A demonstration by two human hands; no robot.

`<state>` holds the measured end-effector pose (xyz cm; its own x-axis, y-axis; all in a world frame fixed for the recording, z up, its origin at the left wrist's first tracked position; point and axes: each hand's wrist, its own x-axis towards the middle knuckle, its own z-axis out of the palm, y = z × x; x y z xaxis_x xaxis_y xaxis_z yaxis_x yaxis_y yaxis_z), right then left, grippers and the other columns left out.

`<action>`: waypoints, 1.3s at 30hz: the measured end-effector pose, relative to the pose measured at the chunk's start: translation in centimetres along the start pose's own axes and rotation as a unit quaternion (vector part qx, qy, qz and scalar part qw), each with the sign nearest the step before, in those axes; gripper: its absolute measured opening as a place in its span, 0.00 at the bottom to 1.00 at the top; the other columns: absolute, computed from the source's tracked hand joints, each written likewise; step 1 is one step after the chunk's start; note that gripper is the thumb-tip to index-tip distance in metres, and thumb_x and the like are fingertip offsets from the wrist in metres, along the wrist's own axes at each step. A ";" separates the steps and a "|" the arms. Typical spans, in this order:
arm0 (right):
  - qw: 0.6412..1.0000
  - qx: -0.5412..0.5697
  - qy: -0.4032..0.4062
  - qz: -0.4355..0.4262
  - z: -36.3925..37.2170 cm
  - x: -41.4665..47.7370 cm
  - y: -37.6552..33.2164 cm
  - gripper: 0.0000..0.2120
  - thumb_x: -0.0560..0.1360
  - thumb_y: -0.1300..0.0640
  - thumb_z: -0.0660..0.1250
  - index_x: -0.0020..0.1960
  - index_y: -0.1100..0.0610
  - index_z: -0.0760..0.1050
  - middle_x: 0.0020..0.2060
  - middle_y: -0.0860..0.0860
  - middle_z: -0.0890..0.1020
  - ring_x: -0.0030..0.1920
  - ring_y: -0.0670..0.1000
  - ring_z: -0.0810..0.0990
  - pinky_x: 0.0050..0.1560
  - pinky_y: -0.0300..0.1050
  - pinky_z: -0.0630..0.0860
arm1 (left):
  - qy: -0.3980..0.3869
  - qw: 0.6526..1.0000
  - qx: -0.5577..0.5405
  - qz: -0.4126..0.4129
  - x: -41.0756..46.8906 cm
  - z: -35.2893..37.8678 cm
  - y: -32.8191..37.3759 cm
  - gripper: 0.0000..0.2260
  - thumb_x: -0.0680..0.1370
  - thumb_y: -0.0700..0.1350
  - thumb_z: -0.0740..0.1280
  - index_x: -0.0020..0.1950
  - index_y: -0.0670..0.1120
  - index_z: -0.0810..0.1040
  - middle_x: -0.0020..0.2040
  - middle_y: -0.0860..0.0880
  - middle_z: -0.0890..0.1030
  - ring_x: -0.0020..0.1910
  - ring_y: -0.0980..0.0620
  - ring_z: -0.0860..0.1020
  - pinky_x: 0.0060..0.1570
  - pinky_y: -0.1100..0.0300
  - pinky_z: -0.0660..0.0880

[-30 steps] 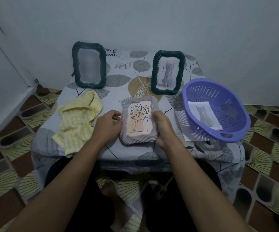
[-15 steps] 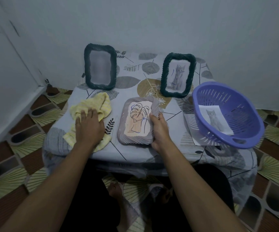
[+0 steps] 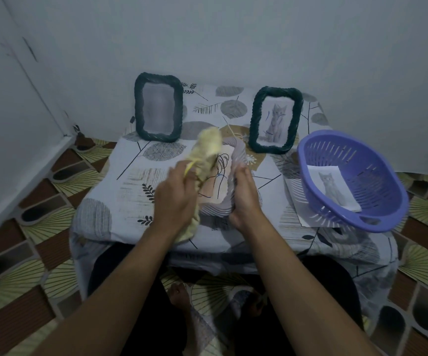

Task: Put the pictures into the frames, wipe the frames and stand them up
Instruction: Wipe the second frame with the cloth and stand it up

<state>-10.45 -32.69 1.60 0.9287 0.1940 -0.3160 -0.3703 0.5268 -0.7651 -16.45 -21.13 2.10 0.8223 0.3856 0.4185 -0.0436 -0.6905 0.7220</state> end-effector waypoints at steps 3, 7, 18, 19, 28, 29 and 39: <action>1.000 0.010 -0.013 0.013 0.3 -0.7 -0.9 0.30 0.77 0.42 0.68 0.70 0.60 0.72 0.64 0.62 0.79 0.64 0.63 0.78 0.68 0.66 0.71 | -0.168 0.983 -0.027 0.071 -1.9 0.6 1.8 0.24 0.83 0.58 0.47 0.76 0.54 0.68 0.69 0.49 0.76 0.70 0.49 0.70 0.68 0.52 0.65; 0.999 -0.040 -0.013 0.011 0.5 -1.8 -2.0 0.21 0.83 0.49 0.57 0.65 0.62 0.78 0.61 0.61 0.81 0.61 0.60 0.81 0.63 0.60 0.77 | -0.222 0.960 0.090 0.148 -1.5 1.9 0.7 0.26 0.79 0.61 0.35 0.78 0.58 0.42 0.80 0.60 0.47 0.80 0.55 0.41 0.77 0.46 0.41; 0.970 -0.223 0.061 -0.077 0.0 -3.1 -2.0 0.18 0.85 0.58 0.54 0.51 0.67 0.78 0.43 0.52 0.79 0.36 0.42 0.77 0.37 0.34 0.74 | -0.257 0.958 0.123 0.034 -0.7 3.9 1.8 0.27 0.78 0.57 0.34 0.76 0.55 0.30 0.79 0.56 0.32 0.78 0.54 0.32 0.76 0.46 0.35; 0.968 -0.231 0.072 -0.073 -0.2 -3.0 -2.3 0.17 0.85 0.59 0.53 0.46 0.64 0.78 0.39 0.51 0.79 0.34 0.42 0.77 0.36 0.37 0.73 | -0.270 0.957 0.095 0.052 -1.5 4.0 1.9 0.27 0.77 0.58 0.34 0.75 0.55 0.31 0.78 0.58 0.31 0.78 0.55 0.31 0.77 0.48 0.34; 0.965 -0.251 0.021 -0.076 0.1 -3.8 -1.0 0.20 0.86 0.55 0.53 0.55 0.67 0.78 0.52 0.59 0.85 0.53 0.55 0.83 0.56 0.45 0.78 | -0.181 0.973 0.141 -0.043 1.5 3.8 0.2 0.26 0.82 0.61 0.36 0.79 0.58 0.34 0.80 0.58 0.35 0.79 0.54 0.36 0.76 0.43 0.35; 0.965 -0.250 0.018 -0.073 0.3 -4.1 -1.0 0.19 0.85 0.56 0.53 0.47 0.62 0.79 0.43 0.54 0.86 0.46 0.51 0.84 0.50 0.42 0.79 | -0.176 0.973 0.134 -0.070 2.0 3.6 -0.1 0.26 0.83 0.60 0.37 0.80 0.58 0.35 0.80 0.58 0.36 0.80 0.53 0.37 0.75 0.42 0.36; 0.969 -0.221 0.070 -0.089 -0.1 -2.8 -2.2 0.16 0.86 0.54 0.53 0.41 0.54 0.70 0.35 0.48 0.73 0.38 0.46 0.72 0.36 0.37 0.73 | -0.274 0.949 0.123 0.095 -2.8 3.3 0.4 0.28 0.74 0.60 0.30 0.74 0.58 0.30 0.75 0.61 0.28 0.76 0.57 0.29 0.76 0.47 0.34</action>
<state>-12.23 -34.43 4.08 0.9786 0.0028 -0.2057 -0.2043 0.1294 -0.9703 -16.91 -24.53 -0.55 0.9875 -0.0904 0.1294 -0.1424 -0.8640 0.4830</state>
